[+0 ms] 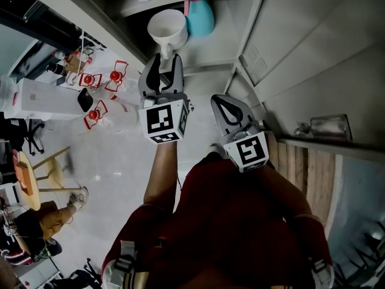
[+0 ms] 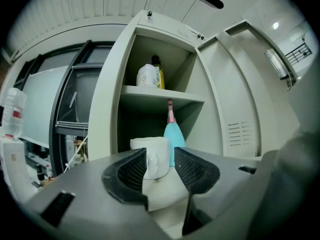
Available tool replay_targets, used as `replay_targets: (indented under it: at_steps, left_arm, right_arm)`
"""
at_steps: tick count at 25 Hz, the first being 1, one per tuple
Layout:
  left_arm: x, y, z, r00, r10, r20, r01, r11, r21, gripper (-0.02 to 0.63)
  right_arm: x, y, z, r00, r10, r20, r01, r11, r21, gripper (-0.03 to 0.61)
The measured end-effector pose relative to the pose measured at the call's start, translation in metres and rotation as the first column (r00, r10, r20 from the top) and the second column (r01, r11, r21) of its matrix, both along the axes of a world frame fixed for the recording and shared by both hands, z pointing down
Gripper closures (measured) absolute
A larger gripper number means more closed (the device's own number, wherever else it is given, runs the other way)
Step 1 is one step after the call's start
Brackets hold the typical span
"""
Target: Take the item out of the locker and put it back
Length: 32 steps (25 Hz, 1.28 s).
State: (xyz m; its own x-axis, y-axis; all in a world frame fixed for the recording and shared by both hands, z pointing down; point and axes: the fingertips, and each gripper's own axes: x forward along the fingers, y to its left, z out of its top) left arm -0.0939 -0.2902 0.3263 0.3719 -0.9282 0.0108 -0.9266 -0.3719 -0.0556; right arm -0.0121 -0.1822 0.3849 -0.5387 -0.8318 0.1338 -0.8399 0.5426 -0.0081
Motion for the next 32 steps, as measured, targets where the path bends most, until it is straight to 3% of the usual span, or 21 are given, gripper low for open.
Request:
replay_targets:
  at_steps: [18, 32]
  left_arm:
    - [0.0, 0.058, -0.007, 0.99, 0.139, 0.002, -0.139, 0.99, 0.009, 0.46]
    - [0.011, 0.103, -0.02, 0.979, 0.201, -0.042, -0.2, 0.979, 0.042, 0.482]
  right_arm:
    - [-0.001, -0.003, -0.031, 0.997, 0.08, 0.01, -0.081, 0.994, 0.077, 0.581]
    - [-0.01, 0.011, -0.065, 1.0, -0.001, 0.023, -0.003, 0.982, 0.19, 0.58]
